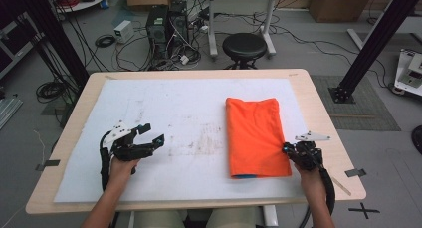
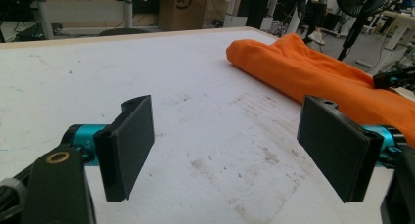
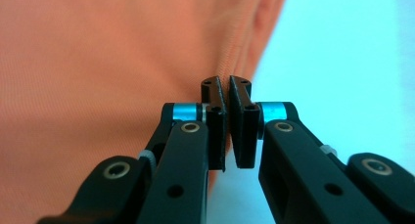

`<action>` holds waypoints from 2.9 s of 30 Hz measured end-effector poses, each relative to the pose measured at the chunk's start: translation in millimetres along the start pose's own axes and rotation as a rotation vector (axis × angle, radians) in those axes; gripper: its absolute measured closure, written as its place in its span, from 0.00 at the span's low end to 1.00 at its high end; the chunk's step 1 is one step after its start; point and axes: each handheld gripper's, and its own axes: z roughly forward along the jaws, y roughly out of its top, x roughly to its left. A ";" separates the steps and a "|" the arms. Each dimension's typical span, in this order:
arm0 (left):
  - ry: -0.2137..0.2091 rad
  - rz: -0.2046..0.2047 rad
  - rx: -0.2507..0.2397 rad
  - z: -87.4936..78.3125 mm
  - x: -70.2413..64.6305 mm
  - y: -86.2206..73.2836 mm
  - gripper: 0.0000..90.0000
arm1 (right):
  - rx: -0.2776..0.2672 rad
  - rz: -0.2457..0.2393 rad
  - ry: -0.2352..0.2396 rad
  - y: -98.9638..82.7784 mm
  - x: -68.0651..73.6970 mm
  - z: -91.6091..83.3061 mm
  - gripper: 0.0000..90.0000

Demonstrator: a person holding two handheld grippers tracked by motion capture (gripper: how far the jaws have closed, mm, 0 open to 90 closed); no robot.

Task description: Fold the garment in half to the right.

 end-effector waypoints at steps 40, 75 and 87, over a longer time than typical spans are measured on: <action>0.042 0.075 -0.004 -11.0 6.7 -1.4 0.24 | -0.055 0.175 -0.076 113.7 -34.3 99.5 0.60; 0.069 0.022 -0.029 -1.6 21.5 6.7 0.23 | -0.159 0.159 -0.086 117.1 -37.9 81.1 0.62; 0.048 0.016 -0.022 3.3 17.7 6.3 0.23 | -0.035 -0.114 0.197 119.1 52.4 96.9 0.55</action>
